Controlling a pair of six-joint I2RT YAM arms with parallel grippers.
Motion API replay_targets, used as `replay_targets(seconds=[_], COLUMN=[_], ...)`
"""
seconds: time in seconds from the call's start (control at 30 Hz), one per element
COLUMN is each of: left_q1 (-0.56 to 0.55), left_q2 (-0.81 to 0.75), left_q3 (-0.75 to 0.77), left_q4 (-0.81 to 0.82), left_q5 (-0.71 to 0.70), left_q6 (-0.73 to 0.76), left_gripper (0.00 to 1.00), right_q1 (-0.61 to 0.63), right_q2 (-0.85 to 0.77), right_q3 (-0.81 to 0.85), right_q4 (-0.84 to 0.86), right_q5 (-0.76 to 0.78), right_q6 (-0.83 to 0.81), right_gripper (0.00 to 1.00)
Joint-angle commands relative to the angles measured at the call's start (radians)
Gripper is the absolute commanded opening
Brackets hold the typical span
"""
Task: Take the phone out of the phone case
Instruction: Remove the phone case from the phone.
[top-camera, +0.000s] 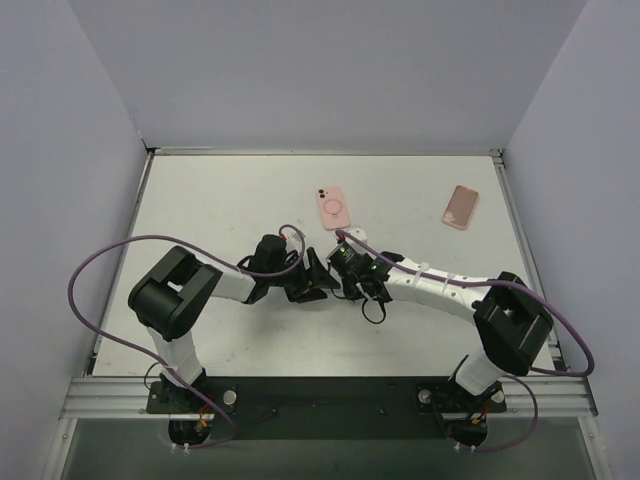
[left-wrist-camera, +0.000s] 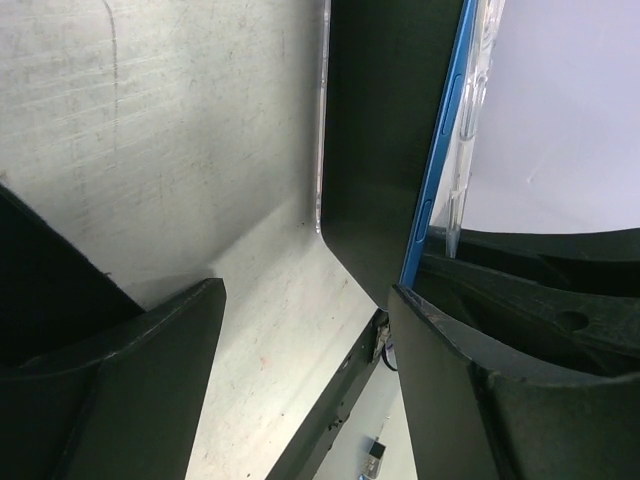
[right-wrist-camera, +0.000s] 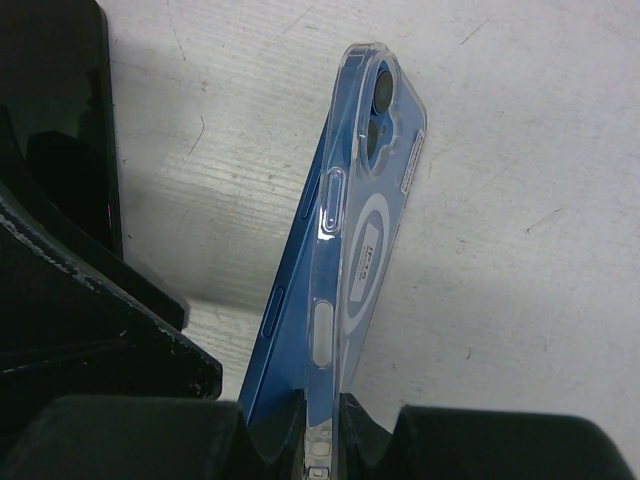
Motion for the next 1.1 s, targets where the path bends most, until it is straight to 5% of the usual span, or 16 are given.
replay_targets(seconds=[0.0, 0.33, 0.63, 0.93, 1.07], left_q1=[-0.018, -0.036, -0.073, -0.108, -0.121], left_q2=[0.023, 0.049, 0.096, 0.107, 0.110], left_q3=[0.046, 0.075, 0.172, 0.244, 0.287], left_q4=[0.085, 0.117, -0.050, -0.254, -0.317], left_q5=[0.024, 0.013, -0.050, -0.174, -0.202], left_q6=[-0.015, -0.040, 0.032, 0.118, 0.147], left_gripper=[0.76, 0.71, 0.66, 0.48, 0.27], right_q1=[-0.019, -0.019, -0.028, -0.033, -0.038], right_q2=[0.083, 0.093, 0.085, 0.051, 0.030], right_q3=[-0.068, -0.063, -0.059, -0.068, -0.071], right_q4=[0.126, 0.133, 0.137, 0.146, 0.151], right_q5=[-0.160, -0.180, -0.202, -0.231, -0.246], right_q6=[0.056, 0.051, 0.053, 0.053, 0.054], right_gripper=[0.00, 0.00, 0.00, 0.00, 0.00])
